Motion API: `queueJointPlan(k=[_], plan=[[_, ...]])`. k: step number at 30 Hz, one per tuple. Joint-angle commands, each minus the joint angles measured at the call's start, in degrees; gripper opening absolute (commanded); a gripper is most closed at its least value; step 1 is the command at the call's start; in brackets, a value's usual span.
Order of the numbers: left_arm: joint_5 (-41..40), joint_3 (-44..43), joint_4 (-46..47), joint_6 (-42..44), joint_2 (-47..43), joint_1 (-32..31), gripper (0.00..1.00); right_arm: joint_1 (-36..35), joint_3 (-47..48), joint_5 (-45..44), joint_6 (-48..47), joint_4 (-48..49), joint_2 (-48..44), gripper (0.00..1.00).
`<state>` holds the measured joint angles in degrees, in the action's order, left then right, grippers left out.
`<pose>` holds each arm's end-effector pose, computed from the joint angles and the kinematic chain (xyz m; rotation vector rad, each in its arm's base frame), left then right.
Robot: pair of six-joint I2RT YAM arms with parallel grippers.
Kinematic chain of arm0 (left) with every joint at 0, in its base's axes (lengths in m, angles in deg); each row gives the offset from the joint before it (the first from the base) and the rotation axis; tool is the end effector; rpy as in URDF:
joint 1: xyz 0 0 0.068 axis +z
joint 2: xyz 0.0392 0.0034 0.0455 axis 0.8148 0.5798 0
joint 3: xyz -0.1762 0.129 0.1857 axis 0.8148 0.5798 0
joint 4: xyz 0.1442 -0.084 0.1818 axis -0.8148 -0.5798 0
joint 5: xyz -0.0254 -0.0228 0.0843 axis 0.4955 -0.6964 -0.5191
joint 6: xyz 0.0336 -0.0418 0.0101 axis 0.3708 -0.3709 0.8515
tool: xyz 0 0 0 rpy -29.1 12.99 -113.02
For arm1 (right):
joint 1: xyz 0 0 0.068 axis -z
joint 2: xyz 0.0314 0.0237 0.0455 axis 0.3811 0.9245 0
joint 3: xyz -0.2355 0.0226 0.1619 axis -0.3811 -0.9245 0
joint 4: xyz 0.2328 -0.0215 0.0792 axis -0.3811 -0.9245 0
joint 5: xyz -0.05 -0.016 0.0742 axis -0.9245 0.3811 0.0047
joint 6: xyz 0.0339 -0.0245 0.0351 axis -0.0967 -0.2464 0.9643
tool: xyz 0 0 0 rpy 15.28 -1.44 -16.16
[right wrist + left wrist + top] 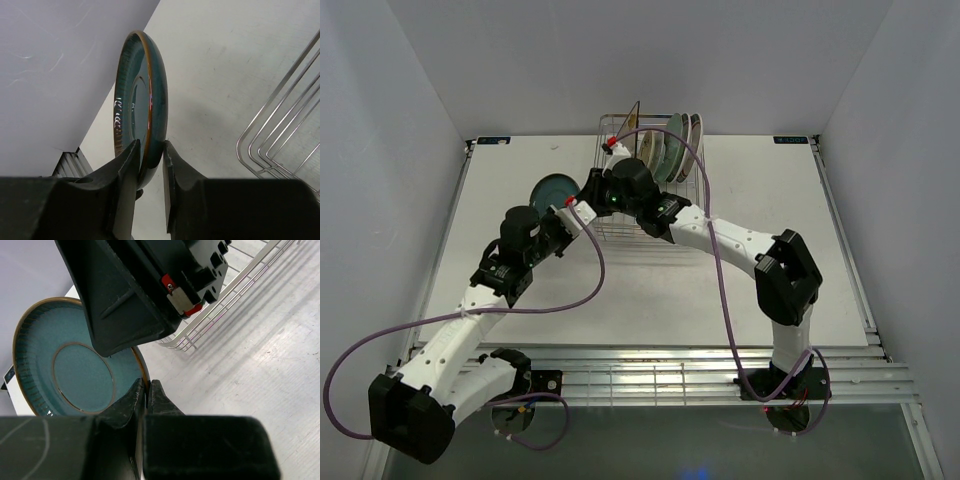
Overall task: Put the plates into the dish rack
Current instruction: Pick up the plate from the corner of the board, then insert the plate into the dish rack.
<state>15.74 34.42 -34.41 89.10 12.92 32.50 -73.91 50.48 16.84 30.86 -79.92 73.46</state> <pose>0.1803 -0.0805 0.3092 1.0097 1.6866 -0.0641 0.2825 0.3568 0.3370 -0.2605 1.9315 1.0999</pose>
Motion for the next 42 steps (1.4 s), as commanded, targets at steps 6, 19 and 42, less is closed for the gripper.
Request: queueJointPlan(k=[6,19,42], plan=[[3.6,-6.9,-0.8,0.3,-2.0,-2.4,0.05,-0.1,4.4,-0.4,-2.3,1.5,4.3,0.08],[5.1,-7.8,-1.5,-2.7,-2.6,-2.5,0.67,1.0,3.6,-4.7,-2.6,1.5,2.1,0.08],[2.7,-12.6,1.6,-10.7,-1.6,-2.5,0.72,4.0,-7.0,-20.0,-11.5,-0.6,-20.1,0.08]])
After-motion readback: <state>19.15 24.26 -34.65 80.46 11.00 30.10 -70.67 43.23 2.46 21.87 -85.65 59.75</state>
